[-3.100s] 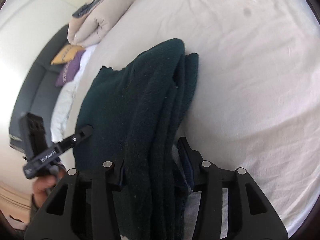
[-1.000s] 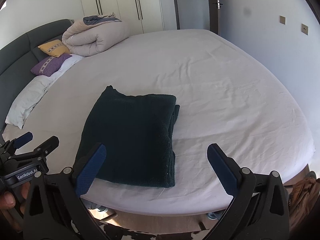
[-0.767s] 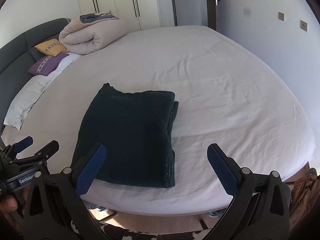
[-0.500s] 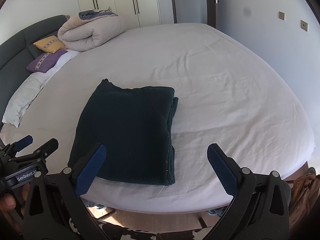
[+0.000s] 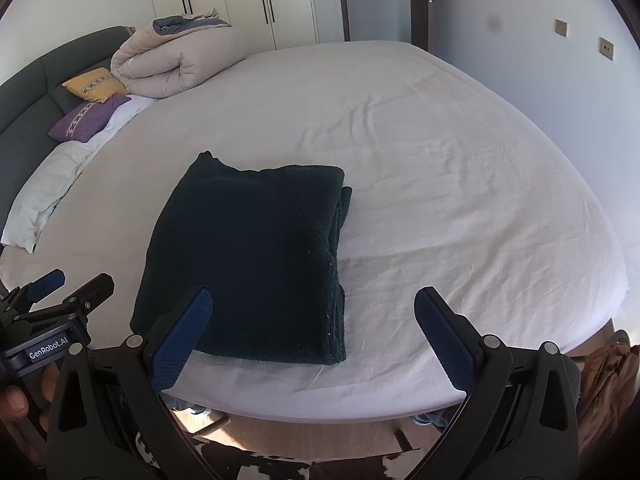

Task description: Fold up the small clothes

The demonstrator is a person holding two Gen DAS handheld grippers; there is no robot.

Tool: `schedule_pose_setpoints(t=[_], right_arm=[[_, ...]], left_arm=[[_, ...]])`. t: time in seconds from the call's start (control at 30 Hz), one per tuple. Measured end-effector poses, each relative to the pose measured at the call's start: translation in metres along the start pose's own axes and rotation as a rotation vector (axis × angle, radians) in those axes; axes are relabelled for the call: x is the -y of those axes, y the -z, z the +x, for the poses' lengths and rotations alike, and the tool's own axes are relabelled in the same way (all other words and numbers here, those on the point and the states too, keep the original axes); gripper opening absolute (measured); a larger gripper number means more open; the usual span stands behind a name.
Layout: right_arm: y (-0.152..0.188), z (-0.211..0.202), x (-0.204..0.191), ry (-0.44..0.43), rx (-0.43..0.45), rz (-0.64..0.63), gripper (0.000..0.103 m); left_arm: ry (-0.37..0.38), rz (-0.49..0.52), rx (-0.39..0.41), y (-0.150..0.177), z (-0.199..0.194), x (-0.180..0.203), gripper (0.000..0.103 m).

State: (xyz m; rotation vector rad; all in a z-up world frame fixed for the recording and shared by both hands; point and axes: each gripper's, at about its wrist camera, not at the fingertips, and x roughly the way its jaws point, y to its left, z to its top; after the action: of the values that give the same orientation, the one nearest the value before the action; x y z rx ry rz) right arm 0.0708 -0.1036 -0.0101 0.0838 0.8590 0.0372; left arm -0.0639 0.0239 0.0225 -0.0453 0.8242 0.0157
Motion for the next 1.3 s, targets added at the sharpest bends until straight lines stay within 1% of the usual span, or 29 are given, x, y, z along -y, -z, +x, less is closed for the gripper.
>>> schedule_pose_setpoints(t=[1.3], right_arm=[[0.006,0.015,-0.003,0.010,-0.036,0.016,0.103]], left_arm=[[0.003,0.005,-0.012,0.001,0.003,0.001,0.103]])
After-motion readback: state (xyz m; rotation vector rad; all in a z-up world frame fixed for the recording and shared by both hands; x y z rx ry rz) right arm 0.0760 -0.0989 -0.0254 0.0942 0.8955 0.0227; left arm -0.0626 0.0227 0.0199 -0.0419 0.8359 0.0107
